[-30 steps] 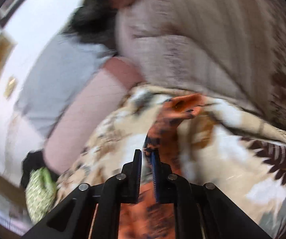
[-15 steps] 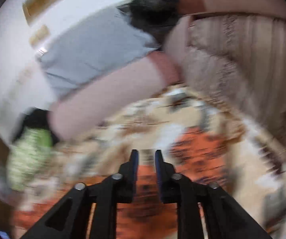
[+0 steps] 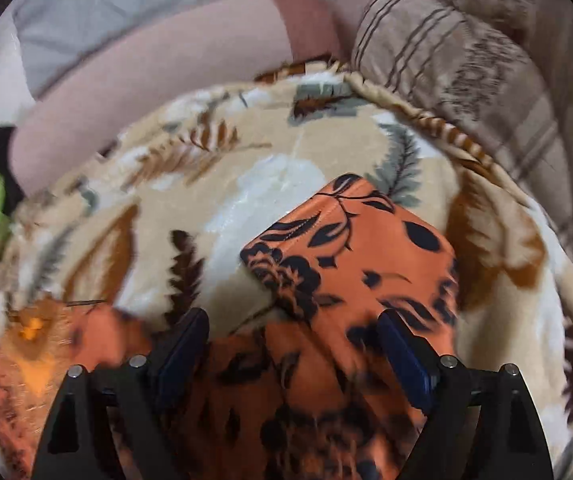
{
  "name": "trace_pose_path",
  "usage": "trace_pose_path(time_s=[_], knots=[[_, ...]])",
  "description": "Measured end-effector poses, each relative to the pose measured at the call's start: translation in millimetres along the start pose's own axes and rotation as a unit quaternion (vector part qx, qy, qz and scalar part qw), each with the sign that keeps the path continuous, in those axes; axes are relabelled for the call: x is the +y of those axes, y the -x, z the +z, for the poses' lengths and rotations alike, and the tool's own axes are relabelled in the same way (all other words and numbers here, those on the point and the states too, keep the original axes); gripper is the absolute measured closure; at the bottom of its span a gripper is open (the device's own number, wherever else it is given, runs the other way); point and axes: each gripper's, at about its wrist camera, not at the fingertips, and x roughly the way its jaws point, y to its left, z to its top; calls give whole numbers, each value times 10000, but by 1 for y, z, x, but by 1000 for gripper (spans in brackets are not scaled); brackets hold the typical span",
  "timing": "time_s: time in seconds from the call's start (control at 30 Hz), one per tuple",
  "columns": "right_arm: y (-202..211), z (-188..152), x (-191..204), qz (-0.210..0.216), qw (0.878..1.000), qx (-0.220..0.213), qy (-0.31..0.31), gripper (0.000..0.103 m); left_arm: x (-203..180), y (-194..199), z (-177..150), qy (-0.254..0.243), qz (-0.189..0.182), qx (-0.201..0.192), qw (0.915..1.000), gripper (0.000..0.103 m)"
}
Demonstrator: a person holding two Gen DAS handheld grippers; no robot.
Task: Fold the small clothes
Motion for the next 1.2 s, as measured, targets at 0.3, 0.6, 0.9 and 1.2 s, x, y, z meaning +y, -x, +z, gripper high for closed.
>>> trace_pose_path(time_s=[0.3, 0.6, 0.9, 1.2], knots=[[-12, 21, -28, -207, 9984, -86, -517, 94, 5, 1, 3, 126, -115, 21, 9999, 0], [123, 3, -19, 2307, 9606, -732, -1367, 95, 38, 17, 9, 515, -80, -148, 9985, 0], [208, -40, 171, 4104, 9097, -423, -470, 95, 138, 13, 11, 1344, 1157, -129, 9841, 0], [138, -158, 358, 4172, 9067, 528, 331, 90, 206, 4, 1, 2280, 1319, 160, 9645, 0]])
